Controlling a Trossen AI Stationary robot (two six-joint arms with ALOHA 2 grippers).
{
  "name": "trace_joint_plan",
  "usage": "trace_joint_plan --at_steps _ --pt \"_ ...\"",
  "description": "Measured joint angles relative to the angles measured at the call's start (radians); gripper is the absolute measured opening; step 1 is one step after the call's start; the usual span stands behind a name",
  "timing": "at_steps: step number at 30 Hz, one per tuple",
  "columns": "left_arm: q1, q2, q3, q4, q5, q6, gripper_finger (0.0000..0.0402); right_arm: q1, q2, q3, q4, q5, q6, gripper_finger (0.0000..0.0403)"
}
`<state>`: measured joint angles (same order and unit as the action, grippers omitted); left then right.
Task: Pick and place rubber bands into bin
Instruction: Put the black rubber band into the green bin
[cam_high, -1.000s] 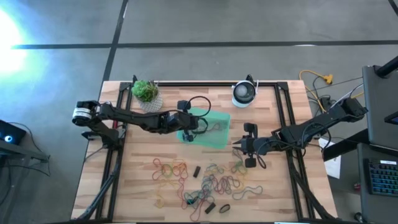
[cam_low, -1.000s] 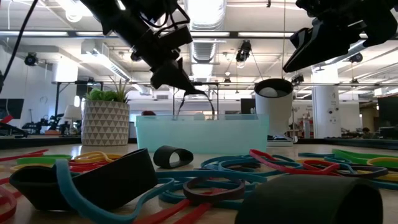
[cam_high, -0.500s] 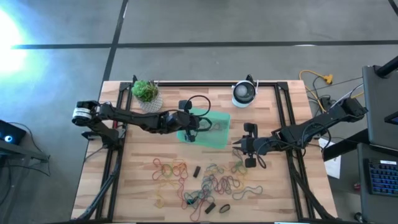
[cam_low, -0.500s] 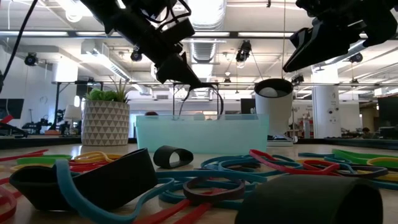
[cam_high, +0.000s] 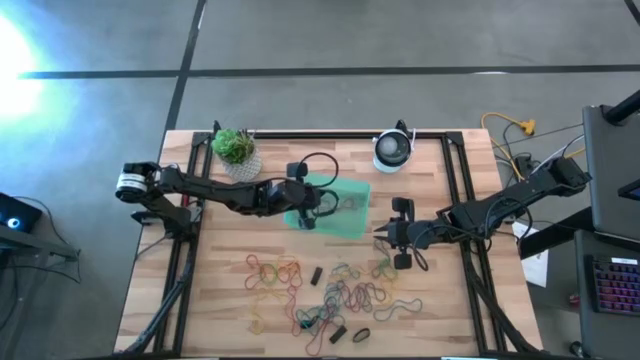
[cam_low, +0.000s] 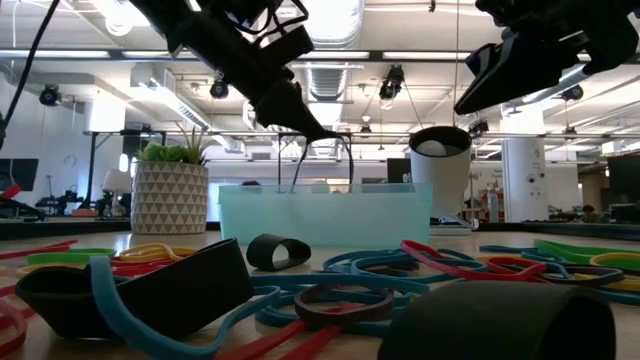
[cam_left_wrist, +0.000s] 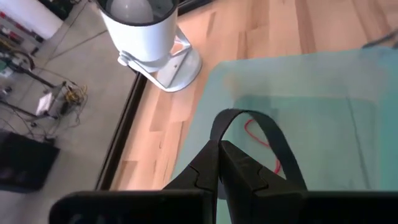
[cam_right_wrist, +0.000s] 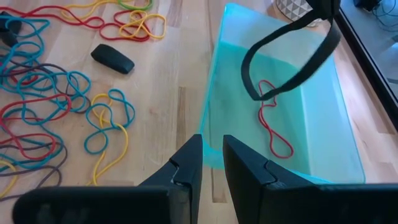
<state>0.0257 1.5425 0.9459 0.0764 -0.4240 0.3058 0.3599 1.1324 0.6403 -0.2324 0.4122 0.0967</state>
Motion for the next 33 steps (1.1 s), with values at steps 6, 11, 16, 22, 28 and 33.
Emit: trace_joint_plan --at_steps 6,11,16,22,28,33 --pt "0.0 0.0 -0.001 0.026 0.0 -0.014 0.0002 0.0 0.0 0.0 0.005 0.003 -0.003 0.0059" --pt "0.0 0.0 -0.001 0.023 0.0 -0.013 0.0002 0.0 0.0 0.0 0.006 0.006 -0.003 0.0059" --pt "0.0 0.0 0.0 0.028 0.0 -0.012 0.0002 0.0 0.0 0.0 0.008 0.008 -0.003 0.0059" --pt "0.0 0.0 -0.004 0.037 0.034 -0.002 0.0002 0.0 0.0 0.0 0.007 0.008 -0.002 0.0059" --pt "0.0 0.0 -0.005 0.039 0.052 0.02 0.0002 -0.001 0.0 0.0 0.007 0.008 -0.007 0.0059" --pt "0.0 0.0 -0.005 0.037 0.052 0.041 0.0002 -0.001 0.0 0.0 0.007 0.009 -0.021 0.0059"
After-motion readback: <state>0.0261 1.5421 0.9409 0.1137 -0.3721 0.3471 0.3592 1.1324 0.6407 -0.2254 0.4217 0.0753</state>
